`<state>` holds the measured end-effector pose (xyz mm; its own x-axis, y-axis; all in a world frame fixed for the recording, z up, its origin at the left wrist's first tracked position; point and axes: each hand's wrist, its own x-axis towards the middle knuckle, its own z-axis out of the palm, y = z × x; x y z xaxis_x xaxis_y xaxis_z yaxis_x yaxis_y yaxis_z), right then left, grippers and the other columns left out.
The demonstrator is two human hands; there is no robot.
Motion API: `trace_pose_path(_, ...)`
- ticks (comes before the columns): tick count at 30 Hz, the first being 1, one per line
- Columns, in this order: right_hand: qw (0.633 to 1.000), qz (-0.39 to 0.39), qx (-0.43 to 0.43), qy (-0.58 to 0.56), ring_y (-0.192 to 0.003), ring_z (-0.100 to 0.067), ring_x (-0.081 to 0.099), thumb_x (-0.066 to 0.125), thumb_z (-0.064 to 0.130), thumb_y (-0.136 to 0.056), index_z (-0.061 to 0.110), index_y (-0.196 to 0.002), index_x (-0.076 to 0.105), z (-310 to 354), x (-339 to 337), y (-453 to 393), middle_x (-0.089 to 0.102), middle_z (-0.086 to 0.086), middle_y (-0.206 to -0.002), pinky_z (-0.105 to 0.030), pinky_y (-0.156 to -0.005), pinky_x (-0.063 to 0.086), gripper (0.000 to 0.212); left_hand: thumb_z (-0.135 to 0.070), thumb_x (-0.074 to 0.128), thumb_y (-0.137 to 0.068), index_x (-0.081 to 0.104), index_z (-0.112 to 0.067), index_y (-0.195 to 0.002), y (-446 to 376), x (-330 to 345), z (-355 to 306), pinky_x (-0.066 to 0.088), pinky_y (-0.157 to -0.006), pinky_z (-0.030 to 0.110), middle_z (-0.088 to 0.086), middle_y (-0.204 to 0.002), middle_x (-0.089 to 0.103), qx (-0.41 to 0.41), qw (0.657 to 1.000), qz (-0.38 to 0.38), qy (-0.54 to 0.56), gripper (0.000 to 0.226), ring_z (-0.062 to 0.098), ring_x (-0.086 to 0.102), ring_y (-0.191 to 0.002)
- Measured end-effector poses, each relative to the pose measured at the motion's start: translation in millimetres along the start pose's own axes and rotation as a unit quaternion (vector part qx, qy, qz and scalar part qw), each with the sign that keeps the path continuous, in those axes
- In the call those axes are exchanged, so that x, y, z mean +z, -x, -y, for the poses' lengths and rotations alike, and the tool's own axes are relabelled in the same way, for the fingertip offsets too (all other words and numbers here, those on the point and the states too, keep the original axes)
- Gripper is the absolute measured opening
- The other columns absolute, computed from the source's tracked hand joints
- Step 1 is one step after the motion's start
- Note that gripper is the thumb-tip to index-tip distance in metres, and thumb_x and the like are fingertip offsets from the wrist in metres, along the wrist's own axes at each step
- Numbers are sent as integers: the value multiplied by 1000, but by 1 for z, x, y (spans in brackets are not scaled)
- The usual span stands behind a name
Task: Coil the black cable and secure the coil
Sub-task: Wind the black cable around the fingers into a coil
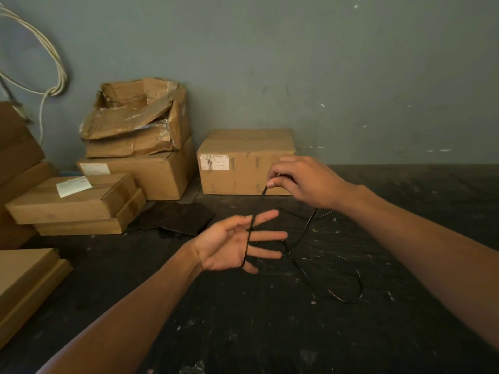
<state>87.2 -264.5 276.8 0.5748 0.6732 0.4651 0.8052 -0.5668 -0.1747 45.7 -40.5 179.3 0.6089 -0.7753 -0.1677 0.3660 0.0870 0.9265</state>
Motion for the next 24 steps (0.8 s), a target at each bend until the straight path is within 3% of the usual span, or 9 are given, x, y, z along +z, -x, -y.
trace_pose_path(4, 1000, -12, 13, -22, -86, -14, 58, 60, 25, -95, 12, -98, 71, -6, 0, 4, 66, 1, -94, -45, -77, 51, 17, -46, 44, -97, 41, -40, -147, -2, 5, 0, 2, -109, 76, 9, -156, 40, 19, 999, 26, 26, 51, 44, 36, -141)
trace_pose_path(10, 999, -21, 4, -49, -84, -6, 55, 59, 27, -94, 18, -98, 71, -4, 0, 3, 61, 10, -91, -36, -78, 51, 16, -48, 35, -99, 33, -43, -150, -6, 9, 0, -1, -108, 79, 7, -158, 37, -13, 998, 54, -12, 51, 43, 35, -142)
trace_pose_path(17, 998, -2, 30, -60, -89, -12, 60, 60, 24, -95, 16, -100, 72, -12, 8, 8, 64, 9, -93, -44, -82, 51, 14, -46, 36, -101, 29, -44, -151, -3, 19, -4, 4, -110, 76, 9, -161, 31, -7, 996, 87, 1, 51, 47, 28, -144)
trace_pose_path(21, 985, 58, 86, -139, -91, -14, 65, 59, 23, -96, 20, -100, 70, -19, 23, 14, 71, 4, -95, -43, -86, 53, 13, -45, 35, -102, 25, -44, -152, -1, 29, -13, 3, -110, 77, 14, -162, 26, -11, 990, 138, 7, 51, 51, 20, -145)
trace_pose_path(24, 972, 56, 101, -204, -90, -12, 65, 57, 19, -97, 17, -97, 71, -22, 37, 21, 71, 2, -92, -39, -85, 52, 14, -44, 34, -103, 26, -43, -152, -1, 36, -17, 4, -110, 76, 15, -161, 26, -6, 983, 182, 21, 50, 55, 13, -144)
